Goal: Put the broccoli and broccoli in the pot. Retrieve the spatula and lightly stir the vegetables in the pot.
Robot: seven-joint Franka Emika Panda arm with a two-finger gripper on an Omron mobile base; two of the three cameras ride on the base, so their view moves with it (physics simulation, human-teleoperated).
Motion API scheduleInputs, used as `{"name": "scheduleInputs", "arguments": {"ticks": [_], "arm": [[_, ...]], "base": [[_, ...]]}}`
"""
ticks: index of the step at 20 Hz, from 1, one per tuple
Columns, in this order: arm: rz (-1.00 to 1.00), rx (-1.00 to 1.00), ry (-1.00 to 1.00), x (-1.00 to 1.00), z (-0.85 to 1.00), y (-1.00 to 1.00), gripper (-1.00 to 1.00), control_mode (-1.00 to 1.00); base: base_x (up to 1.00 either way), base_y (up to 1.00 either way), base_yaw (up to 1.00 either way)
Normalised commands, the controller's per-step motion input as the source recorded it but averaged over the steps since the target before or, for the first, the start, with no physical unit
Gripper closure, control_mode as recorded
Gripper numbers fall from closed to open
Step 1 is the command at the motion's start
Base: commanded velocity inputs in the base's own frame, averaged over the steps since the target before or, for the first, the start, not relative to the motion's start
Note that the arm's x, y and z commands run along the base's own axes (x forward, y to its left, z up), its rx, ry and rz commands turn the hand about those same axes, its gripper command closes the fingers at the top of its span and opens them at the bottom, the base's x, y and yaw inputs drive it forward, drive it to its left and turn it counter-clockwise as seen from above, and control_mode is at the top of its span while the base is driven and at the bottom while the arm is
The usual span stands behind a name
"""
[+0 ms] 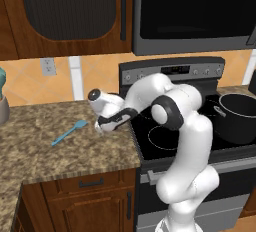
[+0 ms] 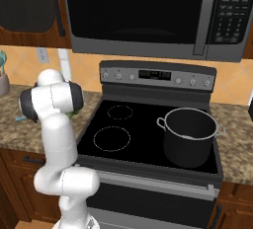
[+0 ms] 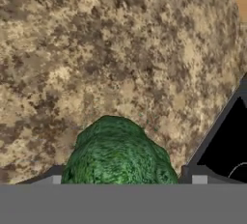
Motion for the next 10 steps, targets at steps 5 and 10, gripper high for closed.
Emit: {"name": "scheduleInputs", "arguments": {"ticks": [5, 10], "arm": [[0.00, 0.02, -0.29, -1.00, 0.41, -0.41, 1.00, -1.00], [-0.01, 0.13, -0.23, -0.94, 0.88, -0.48, 1.00, -1.00]], "base": [[0.00, 0.00, 0.00], [0.00, 0.00, 0.00]]}}
